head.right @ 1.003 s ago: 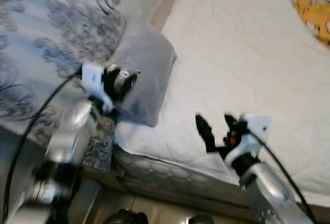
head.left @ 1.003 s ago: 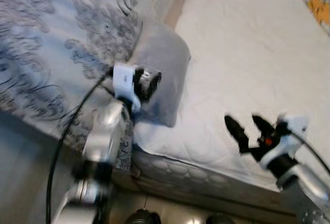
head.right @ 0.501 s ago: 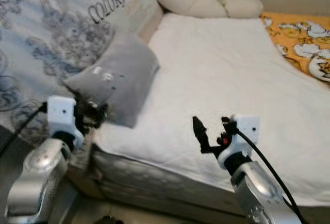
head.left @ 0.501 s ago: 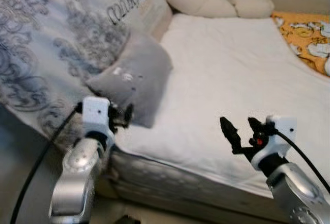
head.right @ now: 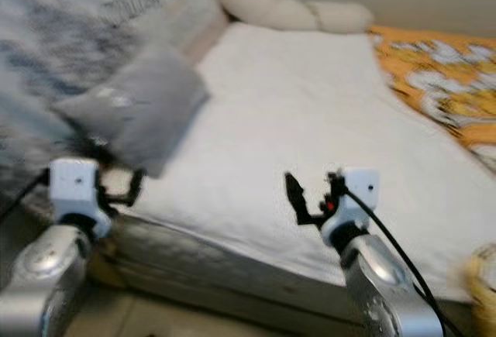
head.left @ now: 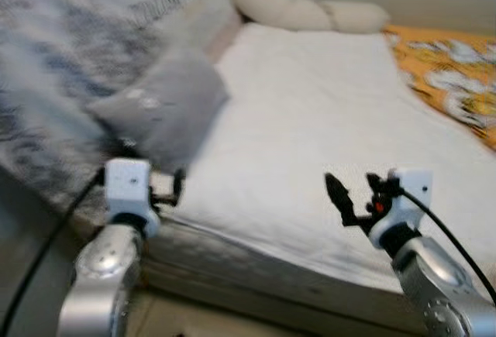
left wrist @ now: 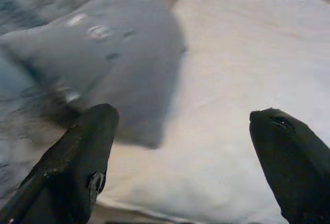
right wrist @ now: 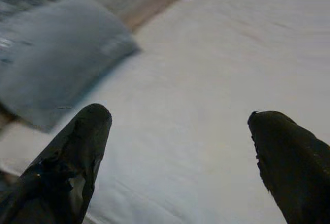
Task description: Clean up the room
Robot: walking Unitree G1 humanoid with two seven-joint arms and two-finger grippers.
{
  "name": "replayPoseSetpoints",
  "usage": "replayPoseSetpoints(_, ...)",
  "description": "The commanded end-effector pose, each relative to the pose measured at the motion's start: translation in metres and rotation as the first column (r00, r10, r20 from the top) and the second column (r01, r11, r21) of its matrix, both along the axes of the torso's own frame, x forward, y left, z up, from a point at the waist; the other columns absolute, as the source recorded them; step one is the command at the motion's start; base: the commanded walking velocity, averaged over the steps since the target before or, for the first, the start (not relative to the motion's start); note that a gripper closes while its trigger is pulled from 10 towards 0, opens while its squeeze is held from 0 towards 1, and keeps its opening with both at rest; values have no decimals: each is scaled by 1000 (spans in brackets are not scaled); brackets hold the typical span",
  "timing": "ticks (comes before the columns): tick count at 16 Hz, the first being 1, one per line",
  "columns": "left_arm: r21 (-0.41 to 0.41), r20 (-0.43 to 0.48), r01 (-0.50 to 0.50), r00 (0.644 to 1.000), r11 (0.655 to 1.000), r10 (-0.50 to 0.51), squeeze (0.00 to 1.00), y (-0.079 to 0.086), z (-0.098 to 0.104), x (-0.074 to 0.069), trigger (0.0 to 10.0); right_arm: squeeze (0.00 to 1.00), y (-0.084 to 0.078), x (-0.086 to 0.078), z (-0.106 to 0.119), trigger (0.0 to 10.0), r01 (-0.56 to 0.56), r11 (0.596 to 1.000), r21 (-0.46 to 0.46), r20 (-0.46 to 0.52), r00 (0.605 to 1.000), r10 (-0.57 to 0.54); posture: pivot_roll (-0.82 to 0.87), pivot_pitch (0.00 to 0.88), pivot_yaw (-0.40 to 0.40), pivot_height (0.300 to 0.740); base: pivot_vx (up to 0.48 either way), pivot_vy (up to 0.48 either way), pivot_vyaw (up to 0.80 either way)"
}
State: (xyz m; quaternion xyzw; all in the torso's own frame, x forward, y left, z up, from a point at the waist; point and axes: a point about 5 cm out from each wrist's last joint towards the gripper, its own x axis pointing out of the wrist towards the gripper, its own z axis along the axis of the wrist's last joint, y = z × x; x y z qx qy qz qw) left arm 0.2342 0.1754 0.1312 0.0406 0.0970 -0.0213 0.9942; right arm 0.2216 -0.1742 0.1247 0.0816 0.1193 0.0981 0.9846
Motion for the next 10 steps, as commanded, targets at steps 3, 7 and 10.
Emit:
replayPoseSetpoints(3, 29, -15, -53, 998, 998, 54, 1000, 11, -1, -5, 10000, 1000, 6, 10, -3, 10000, -17, 1000, -6, -1, 1000, 17, -49, 0, -25, 740, 0, -480, 0)
replayPoseSetpoints(7, 78, -6, -69, 998, 995, 69, 1000, 13, -4, 2, 10000, 1000, 13, 23, -7, 10000, -28, 999, -19, -12, 1000, 27, -44, 0, -47, 740, 0, -480, 0)
replayPoseSetpoints(10, 59, -16, -17, 1000, 998, 18, 1000, 8, -3, 9, 10000, 1000, 15, 34, -7, 10000, -15, 1000, -19, -10, 1000, 14, -70, 0, -33, 740, 0, -480, -196)
